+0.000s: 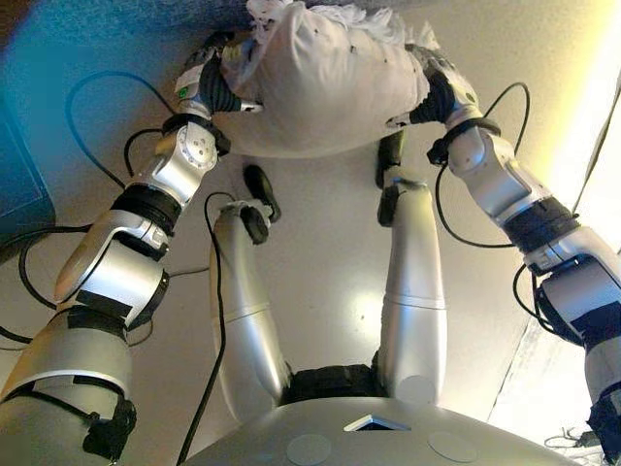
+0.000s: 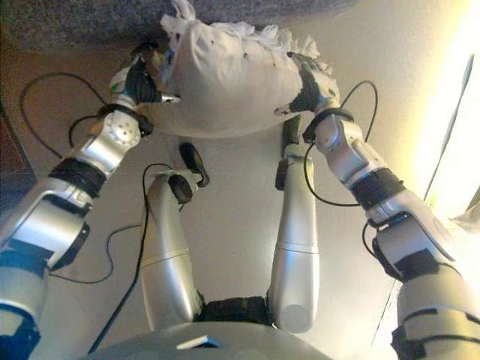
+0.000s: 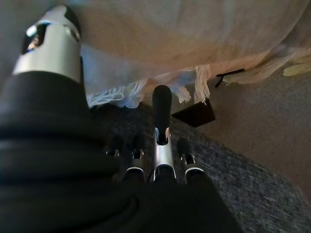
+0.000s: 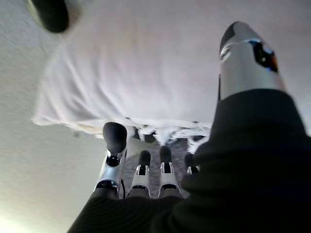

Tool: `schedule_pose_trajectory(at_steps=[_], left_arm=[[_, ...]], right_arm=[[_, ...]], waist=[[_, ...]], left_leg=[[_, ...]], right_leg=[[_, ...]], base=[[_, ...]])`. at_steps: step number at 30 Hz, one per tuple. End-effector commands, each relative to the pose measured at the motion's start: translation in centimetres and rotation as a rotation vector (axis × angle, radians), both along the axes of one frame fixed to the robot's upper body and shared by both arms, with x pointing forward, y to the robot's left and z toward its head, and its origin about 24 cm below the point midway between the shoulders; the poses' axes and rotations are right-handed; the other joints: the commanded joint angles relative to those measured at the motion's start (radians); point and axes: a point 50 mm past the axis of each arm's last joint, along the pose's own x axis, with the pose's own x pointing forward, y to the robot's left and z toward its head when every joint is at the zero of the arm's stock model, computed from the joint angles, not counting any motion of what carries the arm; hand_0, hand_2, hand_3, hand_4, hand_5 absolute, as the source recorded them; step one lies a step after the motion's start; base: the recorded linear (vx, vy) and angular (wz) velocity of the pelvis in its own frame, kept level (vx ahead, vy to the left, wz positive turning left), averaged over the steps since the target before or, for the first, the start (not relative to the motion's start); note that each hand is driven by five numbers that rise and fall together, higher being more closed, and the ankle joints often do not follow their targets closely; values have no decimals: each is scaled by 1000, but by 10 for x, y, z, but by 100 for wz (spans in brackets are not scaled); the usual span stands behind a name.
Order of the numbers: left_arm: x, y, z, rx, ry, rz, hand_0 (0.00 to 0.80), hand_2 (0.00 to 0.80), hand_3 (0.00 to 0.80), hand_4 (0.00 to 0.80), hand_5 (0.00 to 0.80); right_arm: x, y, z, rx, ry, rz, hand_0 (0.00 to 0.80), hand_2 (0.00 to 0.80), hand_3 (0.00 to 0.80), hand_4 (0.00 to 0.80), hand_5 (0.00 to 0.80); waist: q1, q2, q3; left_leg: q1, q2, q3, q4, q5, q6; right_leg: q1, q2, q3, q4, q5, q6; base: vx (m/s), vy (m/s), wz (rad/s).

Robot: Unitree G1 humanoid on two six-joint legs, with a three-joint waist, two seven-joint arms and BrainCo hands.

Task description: Pick up the cushion and take it to the sofa

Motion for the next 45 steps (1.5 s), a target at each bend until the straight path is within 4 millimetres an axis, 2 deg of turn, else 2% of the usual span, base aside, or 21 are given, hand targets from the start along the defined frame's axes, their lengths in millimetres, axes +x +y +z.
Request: schedule_pose_trajectory(at_steps=[1, 6, 11, 18, 27, 33, 38, 45], left_arm=[[4, -6, 15, -28, -43, -27, 0, 0, 0, 0, 0], [5, -10, 17, -18, -36, -37, 0, 0, 0, 0, 0], [6, -13, 22, -13, -30, -61, 0, 0, 0, 0, 0], [7, -27, 31, -31, -23, -165, 0, 0, 0, 0, 0], [9, -37, 38, -31, -24, -192, 0, 0, 0, 0, 0], [12, -41, 43, -12, -37, -181, 0, 0, 0, 0, 0], [14, -44, 47, 5, -40, -177, 0, 0, 0, 0, 0], [20, -45, 63, 40, -28, -138, 0, 0, 0, 0, 0]], right_arm=[[4, 3, 27, -83, -82, -11, 0, 0, 0, 0, 0], [7, 8, 42, -63, -124, -31, 0, 0, 0, 0, 0], [9, 9, 49, -82, -108, -29, 0, 0, 0, 0, 0], [16, 11, 44, -84, -13, -27, 0, 0, 0, 0, 0], [21, 12, 32, -65, 62, -43, 0, 0, 0, 0, 0], [24, 13, 27, -52, 64, -56, 0, 0, 0, 0, 0], [26, 13, 29, -47, 54, -60, 0, 0, 0, 0, 0], [30, 16, 37, -81, 66, -58, 0, 0, 0, 0, 0]], waist=[[-8, 67, 9], [0, 71, 9], [5, 68, 9], [12, 70, 9], [14, 62, 9], [10, 53, 9], [6, 49, 9], [-3, 48, 9]], left_leg=[[-1, -26, -23, -64, 33, -41], [-5, -31, -27, -61, 33, -41], [-21, -31, -33, -48, 32, -37], [-55, -34, -36, -22, 24, -32], [-106, -34, -46, 31, 3, -31], [-144, -30, -53, 106, -32, -25], [-168, -25, -58, 172, -59, -19], [-193, -13, -60, 247, -82, -14]], right_leg=[[84, -7, 12, 64, -88, 22], [82, -5, 12, 68, -87, 23], [69, -3, 12, 80, -86, 21], [34, -5, 14, 104, -89, 17], [-7, -5, 16, 136, -101, 10], [-37, -2, 20, 181, -125, -2], [-57, -4, 24, 224, -144, -8], [-77, -8, 35, 280, -164, -11]], base=[[-3, -6, 7], [-2, -5, 8], [0, 0, 0], [-1, -2, 1], [-5, -11, 3], [-2, -2, -1], [-3, -4, -2], [-1, 0, -1]])
